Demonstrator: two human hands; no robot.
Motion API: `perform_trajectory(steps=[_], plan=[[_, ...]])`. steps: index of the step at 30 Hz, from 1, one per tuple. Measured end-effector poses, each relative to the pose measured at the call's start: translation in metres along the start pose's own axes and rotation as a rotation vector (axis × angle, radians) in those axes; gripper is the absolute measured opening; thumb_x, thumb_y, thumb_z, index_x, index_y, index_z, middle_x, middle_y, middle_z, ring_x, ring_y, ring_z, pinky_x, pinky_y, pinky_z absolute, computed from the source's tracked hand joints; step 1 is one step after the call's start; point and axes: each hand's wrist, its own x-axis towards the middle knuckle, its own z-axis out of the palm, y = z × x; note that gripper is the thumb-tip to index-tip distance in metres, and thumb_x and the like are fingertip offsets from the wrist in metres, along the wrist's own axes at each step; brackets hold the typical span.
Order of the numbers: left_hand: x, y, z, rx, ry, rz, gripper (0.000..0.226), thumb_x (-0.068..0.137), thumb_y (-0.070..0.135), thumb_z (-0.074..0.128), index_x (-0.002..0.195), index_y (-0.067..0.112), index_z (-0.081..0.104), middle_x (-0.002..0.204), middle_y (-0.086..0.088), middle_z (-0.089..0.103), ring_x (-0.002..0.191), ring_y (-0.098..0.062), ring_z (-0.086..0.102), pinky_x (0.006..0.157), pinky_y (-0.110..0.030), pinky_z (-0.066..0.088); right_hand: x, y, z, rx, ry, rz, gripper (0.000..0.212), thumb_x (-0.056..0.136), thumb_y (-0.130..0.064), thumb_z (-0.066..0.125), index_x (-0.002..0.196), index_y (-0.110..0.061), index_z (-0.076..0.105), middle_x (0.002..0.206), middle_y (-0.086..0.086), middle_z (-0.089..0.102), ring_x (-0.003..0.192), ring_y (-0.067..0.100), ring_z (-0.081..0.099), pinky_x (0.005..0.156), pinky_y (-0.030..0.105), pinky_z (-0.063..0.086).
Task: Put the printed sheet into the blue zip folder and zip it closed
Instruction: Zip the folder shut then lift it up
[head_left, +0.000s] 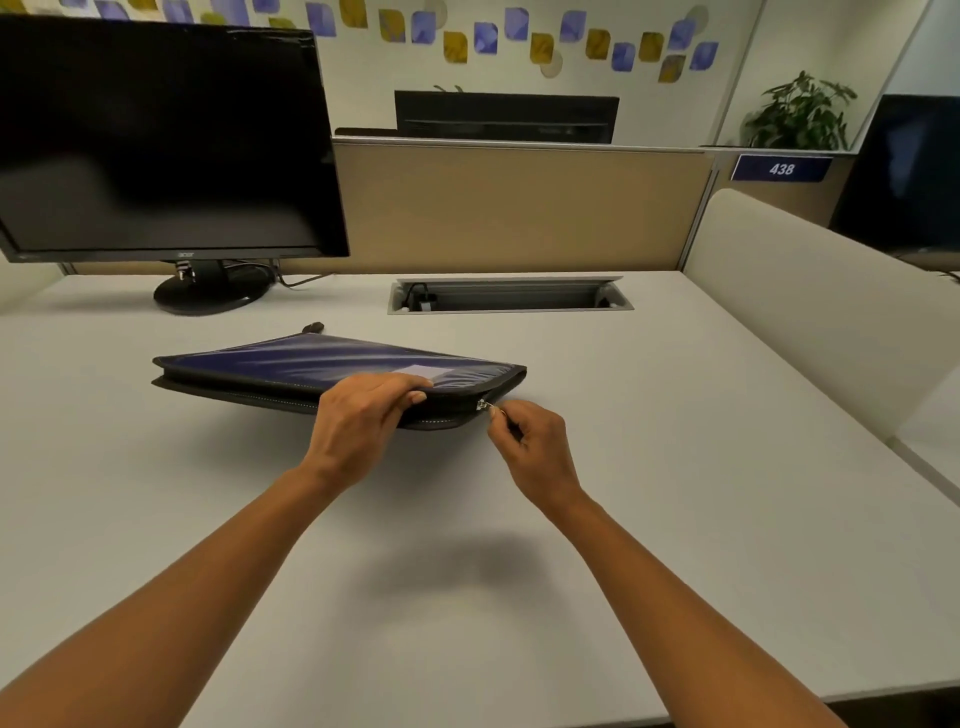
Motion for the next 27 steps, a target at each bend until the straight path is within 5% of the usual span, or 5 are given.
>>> perform_trajectory(steps=[13,17,20,25,27], plan=[[-0.008,-0.013,-0.053,-0.224,0.037,-0.025,0.063,0.094,0.047,0.028,0.1,-0.003,0.067,0.095,-0.013,0.07,0.089,-0.018,0.065,0.08,-0.017,0.045,0.017,0.006,0.006,0.036,0.014,0.032,0.037,0.089,-0.008,0.052,0.055,-0.016,0.039,0.049,-0.012,0.035,0.044,0.008,0.034,0.044,0.013,0.028],[-0.011,-0.015,-0.063,-0.265,0.053,-0.046,0.065,0.092,0.053,0.028,0.105,0.0,0.065,0.099,0.007,0.066,0.093,-0.009,0.06,0.083,-0.013,0.045,0.019,0.017,0.002,0.009,0.014,0.072,0.035,0.089,-0.009,0.052,0.056,-0.014,0.042,0.049,-0.006,0.038,0.045,0.006,0.032,0.044,0.013,0.027],[-0.013,-0.018,-0.067,-0.289,0.04,-0.045,0.057,0.092,0.053,0.029,0.111,0.008,0.059,0.099,0.047,0.056,0.096,0.015,0.055,0.084,-0.01,0.045,0.021,0.028,-0.001,-0.022,0.018,0.129,0.03,0.09,-0.009,0.051,0.06,-0.007,0.048,0.053,0.002,0.042,0.047,0.007,0.034,0.047,0.021,0.028],[-0.017,-0.024,-0.079,-0.291,0.05,-0.069,0.056,0.092,0.053,0.029,0.11,0.009,0.059,0.101,0.053,0.05,0.097,0.021,0.052,0.083,-0.006,0.044,0.03,0.037,-0.003,-0.066,0.007,0.168,0.03,0.09,-0.009,0.051,0.061,-0.008,0.047,0.052,-0.001,0.041,0.048,0.009,0.034,0.048,0.023,0.029],[-0.016,-0.022,-0.082,-0.298,0.038,-0.09,0.046,0.091,0.055,0.029,0.113,0.029,0.062,0.099,0.052,0.052,0.096,0.02,0.053,0.082,-0.006,0.045,0.031,0.043,-0.007,-0.091,0.017,0.191,0.031,0.09,-0.009,0.051,0.06,-0.009,0.046,0.051,-0.004,0.038,0.048,0.008,0.033,0.048,0.022,0.028]])
